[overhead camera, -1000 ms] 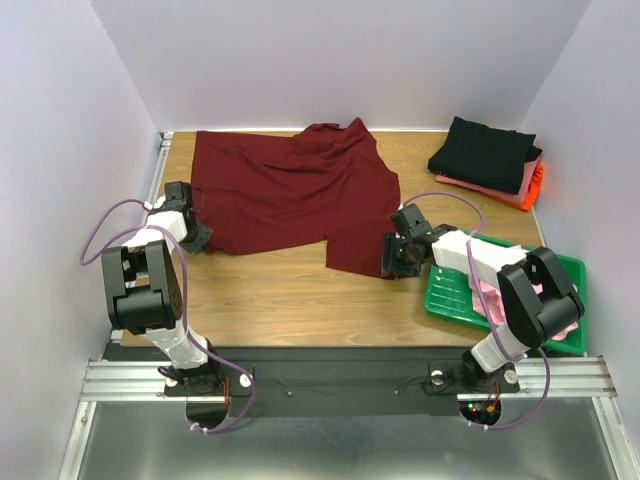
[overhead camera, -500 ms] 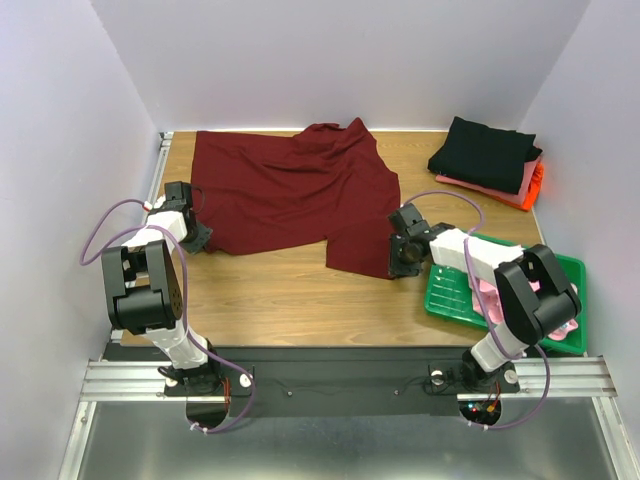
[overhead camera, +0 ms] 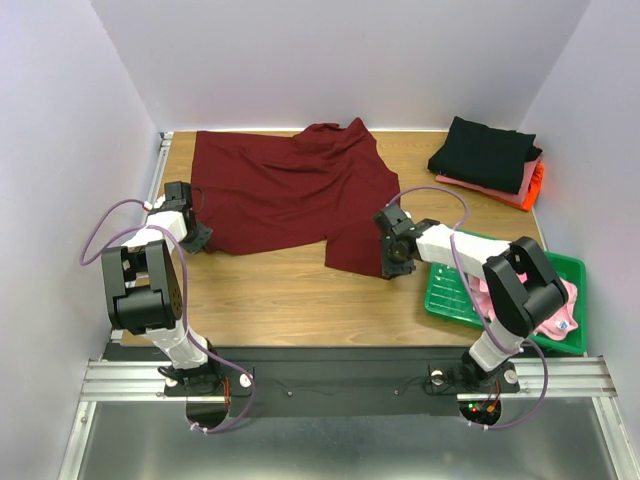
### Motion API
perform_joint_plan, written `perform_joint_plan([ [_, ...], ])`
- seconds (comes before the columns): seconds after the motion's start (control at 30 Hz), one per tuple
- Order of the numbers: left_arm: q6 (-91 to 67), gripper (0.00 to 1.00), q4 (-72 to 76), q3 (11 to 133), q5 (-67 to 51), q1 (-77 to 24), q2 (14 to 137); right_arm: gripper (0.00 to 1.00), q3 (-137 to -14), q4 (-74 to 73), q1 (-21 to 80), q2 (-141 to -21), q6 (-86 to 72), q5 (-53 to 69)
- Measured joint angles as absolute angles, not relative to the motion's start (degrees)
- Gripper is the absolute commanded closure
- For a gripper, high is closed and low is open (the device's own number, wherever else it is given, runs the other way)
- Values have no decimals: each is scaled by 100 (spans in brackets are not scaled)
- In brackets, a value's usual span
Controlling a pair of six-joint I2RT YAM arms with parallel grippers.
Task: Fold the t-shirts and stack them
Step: Flatten the tshirt out
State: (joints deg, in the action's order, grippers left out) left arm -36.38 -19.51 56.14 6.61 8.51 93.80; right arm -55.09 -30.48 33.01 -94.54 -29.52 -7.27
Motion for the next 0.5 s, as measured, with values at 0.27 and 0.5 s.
perform_joint_plan([
  [0.27, -3623, 100, -1949, 5614, 642, 878, 9382, 100, -5782, -3026, 3487, -9712, -2808, -604],
  [0.5, -3507, 100, -1942, 5616, 578, 886, 9395, 100, -5841, -3072, 3492, -9734, -2897, -766],
])
